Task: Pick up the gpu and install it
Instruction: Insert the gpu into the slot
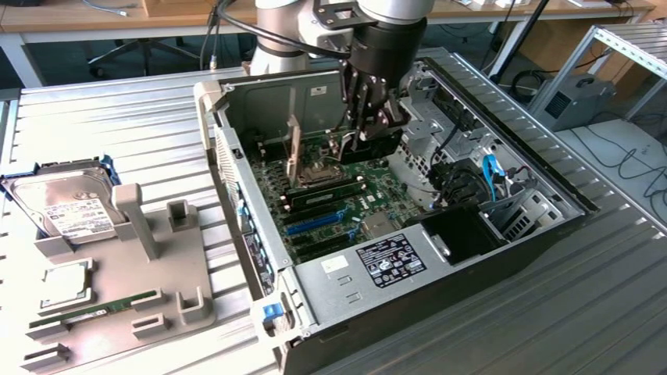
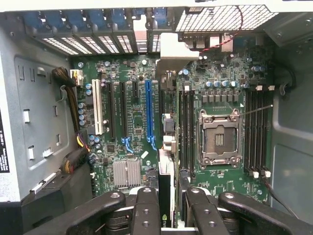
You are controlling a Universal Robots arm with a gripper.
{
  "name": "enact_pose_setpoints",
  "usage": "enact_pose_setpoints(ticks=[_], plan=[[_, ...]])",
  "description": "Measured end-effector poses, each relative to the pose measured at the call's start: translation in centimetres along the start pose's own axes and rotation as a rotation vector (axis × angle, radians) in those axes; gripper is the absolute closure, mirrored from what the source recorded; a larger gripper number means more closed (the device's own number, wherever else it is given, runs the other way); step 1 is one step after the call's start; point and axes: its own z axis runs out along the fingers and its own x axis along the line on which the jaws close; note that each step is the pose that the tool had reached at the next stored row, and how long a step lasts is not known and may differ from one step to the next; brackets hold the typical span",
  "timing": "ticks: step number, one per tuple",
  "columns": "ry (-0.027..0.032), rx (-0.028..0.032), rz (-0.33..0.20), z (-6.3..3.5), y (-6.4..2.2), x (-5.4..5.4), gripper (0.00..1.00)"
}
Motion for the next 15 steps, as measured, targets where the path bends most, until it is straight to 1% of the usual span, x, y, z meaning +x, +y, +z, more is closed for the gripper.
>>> enact_pose_setpoints(ticks=[15], plan=[[0.0, 0.0, 0.0, 0.0, -0.01, 0.42, 0.74]])
